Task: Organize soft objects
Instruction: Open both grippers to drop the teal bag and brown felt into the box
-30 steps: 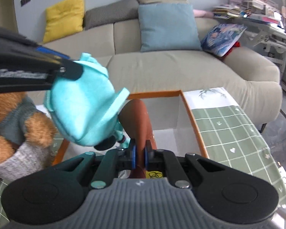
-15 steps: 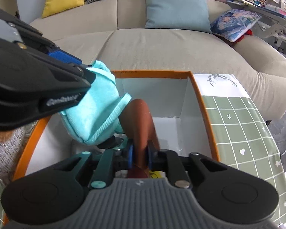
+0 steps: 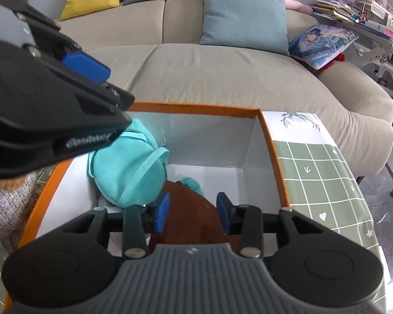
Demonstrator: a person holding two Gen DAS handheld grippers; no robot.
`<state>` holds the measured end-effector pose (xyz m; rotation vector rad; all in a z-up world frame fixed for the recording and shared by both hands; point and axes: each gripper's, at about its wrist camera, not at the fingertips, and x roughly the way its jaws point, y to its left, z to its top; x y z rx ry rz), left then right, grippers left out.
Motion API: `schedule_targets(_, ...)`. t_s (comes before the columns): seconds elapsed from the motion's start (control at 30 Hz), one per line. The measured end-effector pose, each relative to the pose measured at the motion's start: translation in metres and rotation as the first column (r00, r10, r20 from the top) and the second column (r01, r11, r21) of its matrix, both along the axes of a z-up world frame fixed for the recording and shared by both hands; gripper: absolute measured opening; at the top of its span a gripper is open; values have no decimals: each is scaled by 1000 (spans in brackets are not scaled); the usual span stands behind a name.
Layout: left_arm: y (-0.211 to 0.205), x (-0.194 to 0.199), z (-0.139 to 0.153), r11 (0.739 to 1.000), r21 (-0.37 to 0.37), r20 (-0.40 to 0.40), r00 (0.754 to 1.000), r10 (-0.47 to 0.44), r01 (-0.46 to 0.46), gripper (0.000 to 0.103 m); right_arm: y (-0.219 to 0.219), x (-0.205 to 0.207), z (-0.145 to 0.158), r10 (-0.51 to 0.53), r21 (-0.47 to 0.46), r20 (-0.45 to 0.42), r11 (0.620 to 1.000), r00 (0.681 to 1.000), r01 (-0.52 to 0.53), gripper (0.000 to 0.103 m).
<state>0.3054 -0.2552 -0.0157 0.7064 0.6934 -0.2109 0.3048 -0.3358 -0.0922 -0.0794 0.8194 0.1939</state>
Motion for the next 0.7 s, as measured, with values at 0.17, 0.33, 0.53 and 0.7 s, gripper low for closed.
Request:
schedule_targets(0.17,0,-15,13,1000,-18,12,1000,-16,16,37,1,-11,14,3,-5,22,1000,1000,-3,40)
schedule_targets(0.33,3,-35,30,998,-62,22,999,-28,30,37,2,-27,34,11,-14,55,1000,998,-10,41)
schedule_targets(0.53,12,-60,51,992,-123,19,999,-39,41,37,2,-56,54,-3,-12,85,1000,996,4,41)
schedule_targets(0.7,20,-89,64,982,-170,48,996,-72,79,37,6,-89,68,-16,7,120,1000,993,15,42)
